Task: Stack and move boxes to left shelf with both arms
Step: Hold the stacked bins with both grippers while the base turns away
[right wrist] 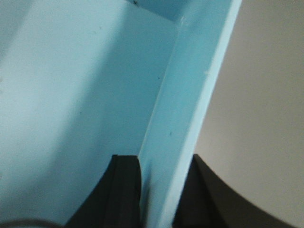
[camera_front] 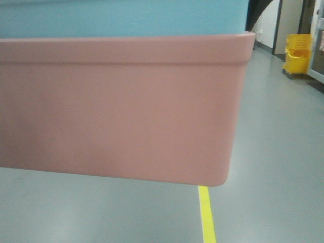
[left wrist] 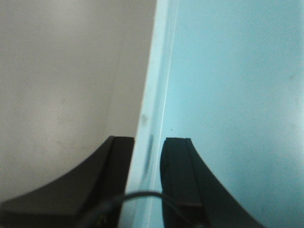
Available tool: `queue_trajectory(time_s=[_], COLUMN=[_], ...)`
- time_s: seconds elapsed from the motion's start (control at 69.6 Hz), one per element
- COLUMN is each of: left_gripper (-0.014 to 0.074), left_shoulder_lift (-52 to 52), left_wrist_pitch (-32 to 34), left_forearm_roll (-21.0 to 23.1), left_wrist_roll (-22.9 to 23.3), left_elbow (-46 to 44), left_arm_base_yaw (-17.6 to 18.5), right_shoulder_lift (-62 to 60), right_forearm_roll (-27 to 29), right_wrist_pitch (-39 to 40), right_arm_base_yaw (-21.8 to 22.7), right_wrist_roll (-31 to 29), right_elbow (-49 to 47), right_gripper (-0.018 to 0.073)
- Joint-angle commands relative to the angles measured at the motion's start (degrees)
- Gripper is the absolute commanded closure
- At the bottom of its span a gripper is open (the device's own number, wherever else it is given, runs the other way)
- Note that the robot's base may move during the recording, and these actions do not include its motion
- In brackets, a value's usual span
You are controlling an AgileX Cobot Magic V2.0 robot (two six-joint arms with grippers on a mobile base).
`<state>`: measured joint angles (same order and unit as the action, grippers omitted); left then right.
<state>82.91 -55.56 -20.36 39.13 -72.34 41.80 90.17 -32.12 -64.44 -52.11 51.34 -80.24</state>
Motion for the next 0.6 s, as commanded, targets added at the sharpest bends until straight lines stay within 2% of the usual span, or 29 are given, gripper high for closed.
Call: queue_trajectory(time_s=[0.0,0.589], left_gripper=[0.0608,0.0608], left_shoulder_lift=[-2.77,-2.77], left_wrist_pitch=[13.68,13.68], left_forearm_roll=[7.92,7.82], left_wrist_roll=[-1.71,-1.71], left_elbow=[-2.81,-2.81], left_arm_base_yaw=[3.59,3.59], right_shoulder_lift=[-1.26,-1.26], right_forearm_roll=[-1.11,-1.11], right_wrist_pitch=[17.19,17.20], right_arm_base_yaw=[-0.99,-0.99], right_wrist_roll=[1.74,1.74], right_elbow=[-2.52,-2.52], right_gripper=[0.0501,0.0501])
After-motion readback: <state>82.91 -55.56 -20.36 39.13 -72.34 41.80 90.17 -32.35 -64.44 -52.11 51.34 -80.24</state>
